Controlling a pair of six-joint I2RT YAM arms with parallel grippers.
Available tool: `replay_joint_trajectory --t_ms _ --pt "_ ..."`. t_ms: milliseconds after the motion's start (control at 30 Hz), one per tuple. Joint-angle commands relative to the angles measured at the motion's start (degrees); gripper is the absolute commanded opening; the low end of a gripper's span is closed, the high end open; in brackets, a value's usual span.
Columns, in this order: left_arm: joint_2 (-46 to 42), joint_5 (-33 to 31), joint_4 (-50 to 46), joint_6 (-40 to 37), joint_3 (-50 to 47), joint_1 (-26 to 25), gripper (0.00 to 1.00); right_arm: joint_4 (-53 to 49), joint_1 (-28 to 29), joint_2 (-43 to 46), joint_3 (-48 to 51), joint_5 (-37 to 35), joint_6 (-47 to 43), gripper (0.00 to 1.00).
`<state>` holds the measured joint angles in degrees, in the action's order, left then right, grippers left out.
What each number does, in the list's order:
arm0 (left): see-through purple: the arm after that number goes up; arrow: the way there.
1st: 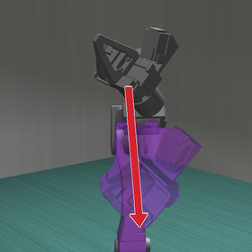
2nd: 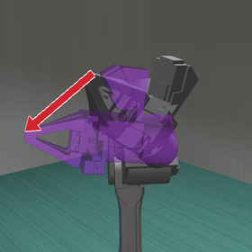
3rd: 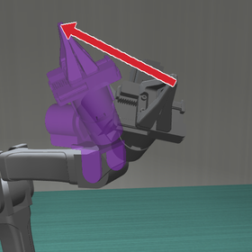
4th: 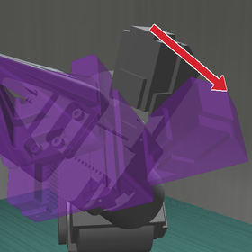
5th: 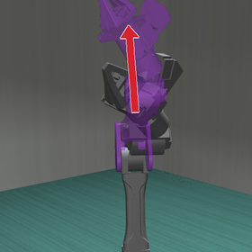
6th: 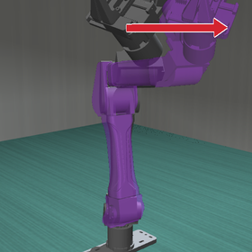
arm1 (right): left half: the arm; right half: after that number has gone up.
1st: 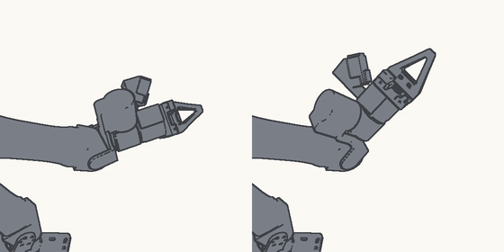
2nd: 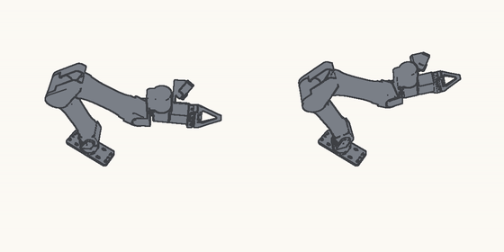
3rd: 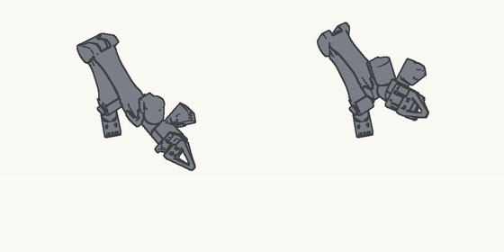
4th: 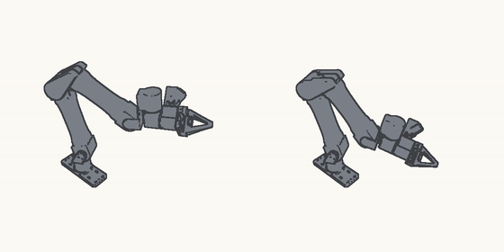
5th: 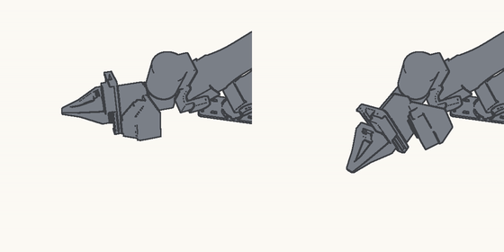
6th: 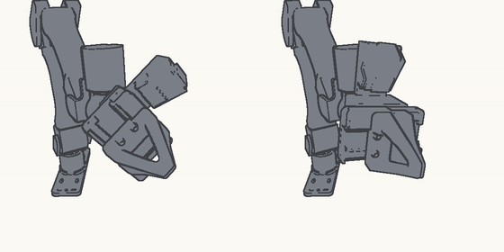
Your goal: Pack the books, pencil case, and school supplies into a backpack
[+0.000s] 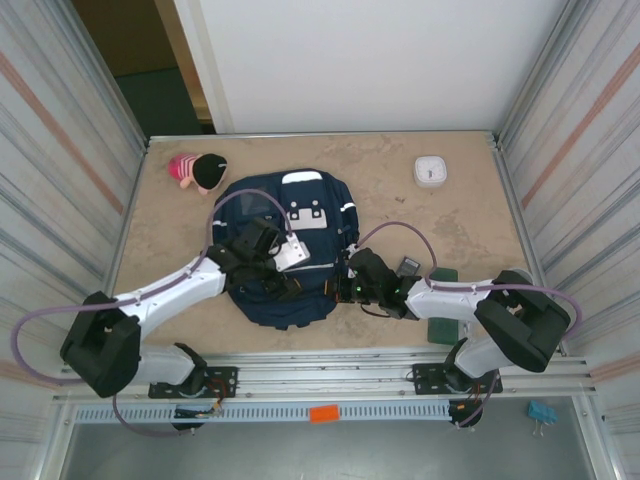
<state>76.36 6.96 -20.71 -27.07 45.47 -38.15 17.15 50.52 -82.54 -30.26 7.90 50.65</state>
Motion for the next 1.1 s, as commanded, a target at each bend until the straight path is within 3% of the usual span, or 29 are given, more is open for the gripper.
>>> replay_joint_trajectory --t_ms 0,233,333,400,467,633,767,967,1067 --pt "2.23 2.16 2.46 -1.96 1.68 -1.23 0.89 0.65 -0.04 -0.45 1.6 -0.1 1.29 0.05" --pt "9.82 1.95 5.7 -3.29 2.82 -4.05 0.91 2.25 -0.4 0.17 3.28 -0.06 1.73 0.05" --pt "13.69 -3.97 5.21 -2.37 4.47 -5.3 0.89 2.84 -0.4 0.93 4.0 -0.33 1.86 0.05" --pt "15.09 -7.05 5.22 -1.24 5.55 -5.42 0.78 3.16 -0.42 1.62 4.42 -0.37 1.91 0.05" --pt "15.05 -9.3 5.89 -0.96 5.71 -5.44 0.55 3.33 -0.44 3.19 5.07 -0.89 1.91 0.08" --pt "5.4 -5.97 9.3 -0.11 3.06 -5.41 0.08 0.78 -0.83 11.23 6.74 -4.41 0.54 0.29" --pt "-4.02 -2.58 10.46 1.4 2.44 -4.82 0.03 -1.92 -2.54 19.08 5.88 -1.94 -4.56 0.5" --pt "-8.98 0.6 7.09 11.91 8.86 -0.22 0.0 -9.62 -2.38 25.45 0.39 -2.07 -6.92 0.62" --pt "-9.55 1.68 6.86 15.64 11.54 1.1 0.0 -8.44 -2.39 29.47 2.44 -4.65 -3.42 0.82"
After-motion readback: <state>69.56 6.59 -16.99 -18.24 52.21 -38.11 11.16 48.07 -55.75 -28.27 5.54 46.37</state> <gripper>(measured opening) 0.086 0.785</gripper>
